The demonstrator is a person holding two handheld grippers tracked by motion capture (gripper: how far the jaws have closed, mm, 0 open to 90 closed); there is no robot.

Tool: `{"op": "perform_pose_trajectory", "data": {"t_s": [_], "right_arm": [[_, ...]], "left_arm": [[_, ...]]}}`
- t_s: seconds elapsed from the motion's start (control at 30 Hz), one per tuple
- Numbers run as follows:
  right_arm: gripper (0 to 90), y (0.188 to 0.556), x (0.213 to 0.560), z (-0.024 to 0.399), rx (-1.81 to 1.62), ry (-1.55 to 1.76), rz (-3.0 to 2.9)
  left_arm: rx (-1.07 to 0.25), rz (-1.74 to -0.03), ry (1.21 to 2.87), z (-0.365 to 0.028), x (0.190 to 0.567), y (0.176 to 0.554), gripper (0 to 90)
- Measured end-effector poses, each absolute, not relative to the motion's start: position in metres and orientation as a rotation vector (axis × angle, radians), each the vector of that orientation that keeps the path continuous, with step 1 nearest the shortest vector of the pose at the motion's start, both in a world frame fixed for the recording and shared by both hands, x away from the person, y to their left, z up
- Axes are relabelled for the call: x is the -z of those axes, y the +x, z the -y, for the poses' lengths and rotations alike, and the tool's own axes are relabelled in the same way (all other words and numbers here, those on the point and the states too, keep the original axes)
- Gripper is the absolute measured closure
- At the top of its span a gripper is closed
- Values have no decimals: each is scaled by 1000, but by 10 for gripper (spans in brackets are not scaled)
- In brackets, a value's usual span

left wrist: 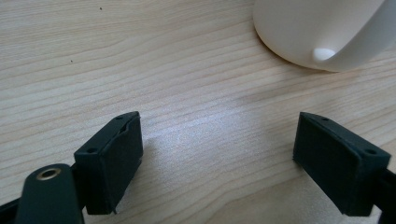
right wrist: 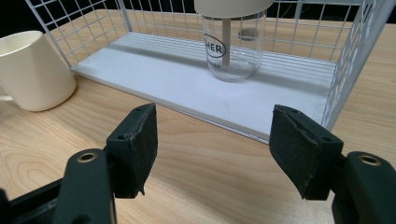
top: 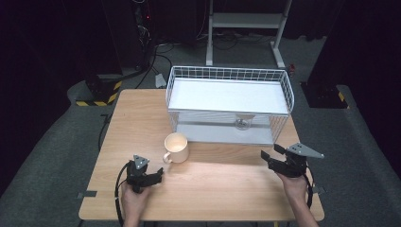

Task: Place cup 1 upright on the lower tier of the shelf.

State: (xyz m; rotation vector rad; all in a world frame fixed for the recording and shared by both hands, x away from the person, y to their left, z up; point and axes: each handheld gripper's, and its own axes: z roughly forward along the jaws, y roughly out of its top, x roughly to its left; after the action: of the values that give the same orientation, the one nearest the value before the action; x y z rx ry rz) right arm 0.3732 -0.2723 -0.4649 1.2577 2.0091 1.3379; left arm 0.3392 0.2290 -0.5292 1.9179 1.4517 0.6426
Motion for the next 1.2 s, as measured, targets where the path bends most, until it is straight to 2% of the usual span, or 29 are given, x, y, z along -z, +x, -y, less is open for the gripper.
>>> {"op": "perform_pose_trajectory", "data": {"t_s": [1.2], "right_arm": [[327, 344, 493, 295, -1321, 1312, -2004]], "left_arm": [[-643, -1452, 1923, -229, 529, 339, 160]]}}
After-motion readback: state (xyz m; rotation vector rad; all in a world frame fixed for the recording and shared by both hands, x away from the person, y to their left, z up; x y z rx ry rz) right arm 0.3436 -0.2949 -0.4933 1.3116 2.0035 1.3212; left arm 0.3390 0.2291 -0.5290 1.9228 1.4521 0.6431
